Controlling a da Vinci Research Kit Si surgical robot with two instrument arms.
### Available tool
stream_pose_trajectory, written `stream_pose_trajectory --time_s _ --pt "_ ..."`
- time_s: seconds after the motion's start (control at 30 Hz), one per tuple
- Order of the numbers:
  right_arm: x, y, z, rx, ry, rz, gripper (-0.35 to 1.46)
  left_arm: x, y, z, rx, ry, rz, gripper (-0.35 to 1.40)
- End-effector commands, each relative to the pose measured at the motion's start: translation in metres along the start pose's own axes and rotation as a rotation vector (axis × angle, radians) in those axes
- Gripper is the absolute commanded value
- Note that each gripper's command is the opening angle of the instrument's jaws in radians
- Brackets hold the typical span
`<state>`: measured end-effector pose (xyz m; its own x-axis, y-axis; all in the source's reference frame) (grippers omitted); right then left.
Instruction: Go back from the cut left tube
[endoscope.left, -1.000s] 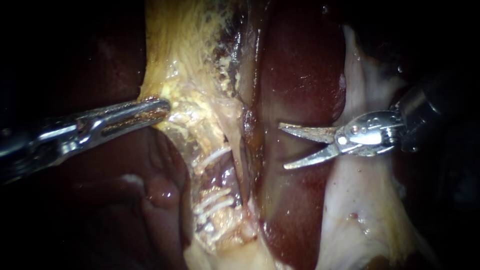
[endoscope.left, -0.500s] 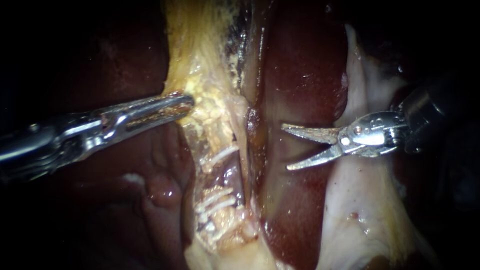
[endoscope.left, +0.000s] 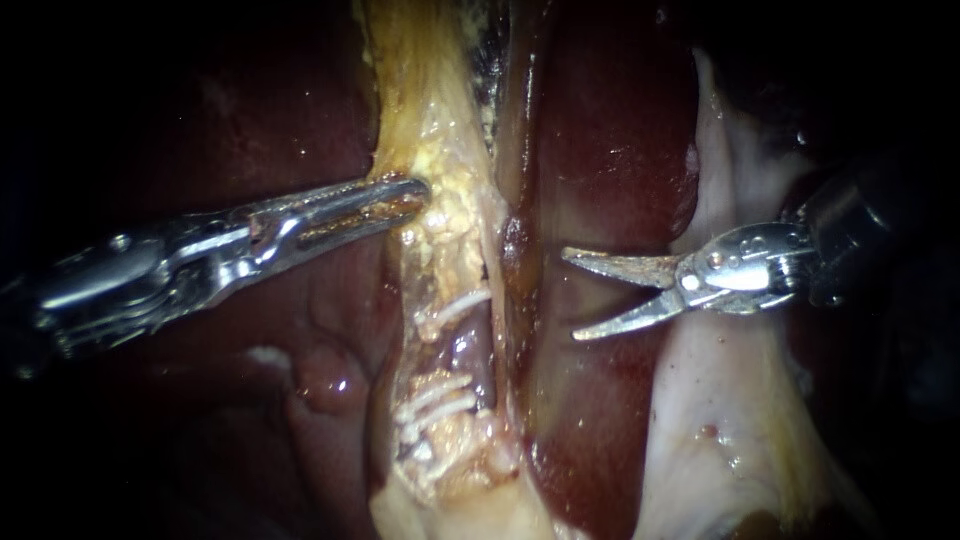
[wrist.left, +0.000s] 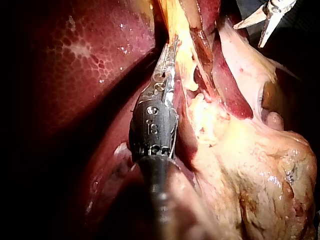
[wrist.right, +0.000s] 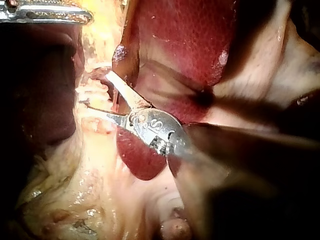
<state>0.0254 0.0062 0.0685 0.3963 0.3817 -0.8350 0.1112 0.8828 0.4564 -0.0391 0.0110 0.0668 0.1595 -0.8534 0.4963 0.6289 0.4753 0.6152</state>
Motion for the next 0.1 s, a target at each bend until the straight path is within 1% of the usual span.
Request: stream_pose_trajectory --time_s 0.03,0.1 --pt "0.0 0.0 0.0 0.0 0.0 0.0 0.91 0.0 0.0 -0.0001 0.002 0.0 0.001 -0.35" --pt "-0.0001 0.0001 0.0 0.0 0.0 0.0 0.91 0.0 0.0 -0.0001 0.002 0.0 0.001 -0.35"
